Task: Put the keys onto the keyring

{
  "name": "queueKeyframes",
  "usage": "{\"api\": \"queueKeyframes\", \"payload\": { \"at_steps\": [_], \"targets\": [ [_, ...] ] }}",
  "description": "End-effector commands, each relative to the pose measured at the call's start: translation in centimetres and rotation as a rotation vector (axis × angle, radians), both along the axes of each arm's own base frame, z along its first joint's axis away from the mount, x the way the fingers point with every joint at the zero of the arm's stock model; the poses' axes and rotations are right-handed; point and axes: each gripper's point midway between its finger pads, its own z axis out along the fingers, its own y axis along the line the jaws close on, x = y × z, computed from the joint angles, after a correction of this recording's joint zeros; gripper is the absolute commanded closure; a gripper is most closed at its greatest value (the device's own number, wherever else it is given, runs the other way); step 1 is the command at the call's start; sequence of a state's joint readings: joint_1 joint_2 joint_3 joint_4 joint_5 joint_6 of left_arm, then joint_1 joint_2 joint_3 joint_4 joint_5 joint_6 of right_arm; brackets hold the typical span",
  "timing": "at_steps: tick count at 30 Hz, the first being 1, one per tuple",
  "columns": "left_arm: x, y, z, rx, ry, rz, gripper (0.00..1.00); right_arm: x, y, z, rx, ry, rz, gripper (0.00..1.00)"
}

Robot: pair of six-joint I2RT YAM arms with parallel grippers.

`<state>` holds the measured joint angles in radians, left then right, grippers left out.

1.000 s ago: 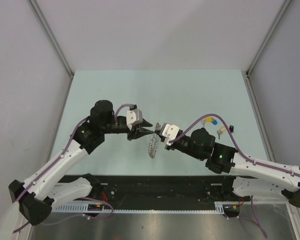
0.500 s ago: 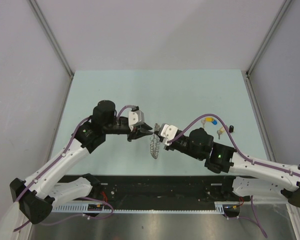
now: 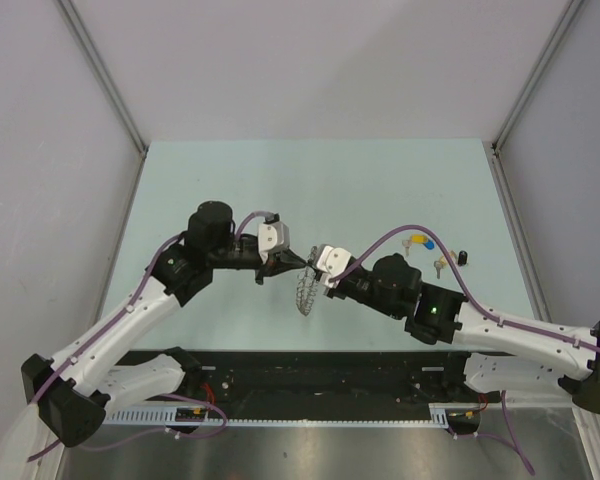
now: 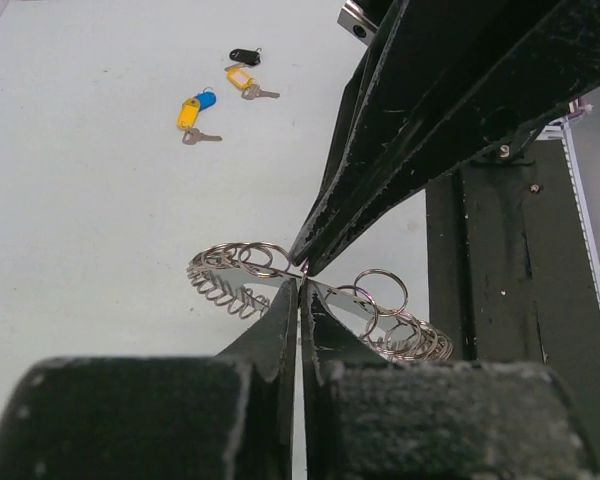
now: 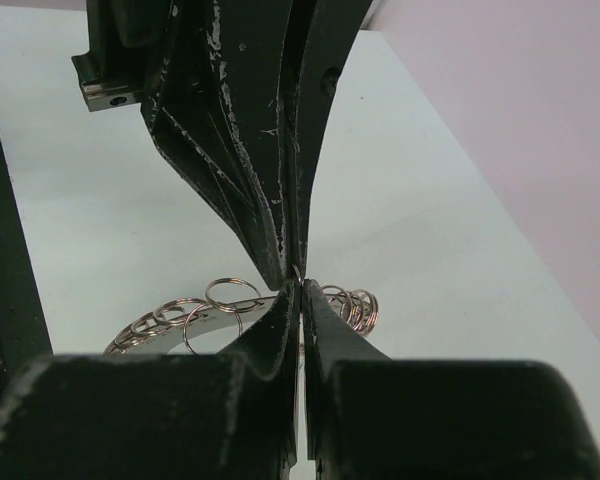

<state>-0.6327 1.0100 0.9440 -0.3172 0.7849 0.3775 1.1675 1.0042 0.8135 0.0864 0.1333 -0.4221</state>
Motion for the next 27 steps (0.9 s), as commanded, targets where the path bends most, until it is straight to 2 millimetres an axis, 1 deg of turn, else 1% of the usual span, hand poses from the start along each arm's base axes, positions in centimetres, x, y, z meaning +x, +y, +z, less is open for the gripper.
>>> {"api": "queueKeyframes", "payload": {
  "at_steps": [1,2,3,4,5,8,10,11,14,18,21,22,24,25,27],
  "targets": [
    [0.2,-0.2,0.3,-0.023,-0.051,-0.006,1.00,-0.2,0.4,3.9,0.112,-0.019,0.005,0.94],
    [0.5,-0.1,0.4,-0.031,-0.067,0.013,1.00,-0.3,0.3,4.0,0.121,-0.008,0.002,0.81],
    [0.6,0.0,0.0,-0.030,-0.062,0.028,1.00,-0.3,0.1,3.9,0.129,0.014,-0.005,0.76],
    [0.8,0.1,-0.1,-0.030,-0.064,0.042,1.00,-0.3,-0.6,4.5,0.152,0.022,-0.024,0.73],
    [1.3,0.2,-0.1,-0.032,-0.075,0.071,0.99,-0.1,-0.9,4.6,0.159,0.029,-0.039,0.68],
    [1.7,0.4,-0.3,-0.033,-0.075,0.104,0.99,0.7,-2.5,5.2,0.204,0.064,-0.128,0.63],
    [1.9,0.5,-0.1,-0.036,-0.078,0.116,0.99,1.8,-3.5,5.1,0.218,0.082,-0.205,0.62],
    [2.0,0.5,-0.1,-0.035,-0.076,0.121,1.00,2.3,-3.5,4.5,0.209,0.090,-0.233,0.61],
    [2.1,0.5,0.0,-0.041,-0.074,0.134,1.00,3.4,-3.9,4.0,0.215,0.098,-0.314,0.58],
    [2.6,0.7,0.1,-0.049,-0.061,0.174,0.99,4.6,-3.6,3.1,0.219,0.109,-0.383,0.56],
    [2.6,0.6,0.2,-0.060,-0.046,0.178,1.00,5.3,-3.7,2.9,0.225,0.104,-0.429,0.55],
    [2.6,0.6,0.3,-0.063,-0.044,0.182,1.00,5.5,-3.4,2.4,0.212,0.104,-0.438,0.55],
    [2.7,0.5,0.4,-0.068,-0.034,0.190,1.00,5.6,-3.2,2.4,0.216,0.101,-0.439,0.54],
    [2.9,0.5,0.4,-0.070,-0.027,0.201,1.00,5.9,-2.7,1.9,0.209,0.104,-0.441,0.54],
    [3.0,0.6,0.4,-0.073,-0.015,0.215,1.00,6.0,-2.4,1.7,0.210,0.104,-0.439,0.54]
  ]
}}
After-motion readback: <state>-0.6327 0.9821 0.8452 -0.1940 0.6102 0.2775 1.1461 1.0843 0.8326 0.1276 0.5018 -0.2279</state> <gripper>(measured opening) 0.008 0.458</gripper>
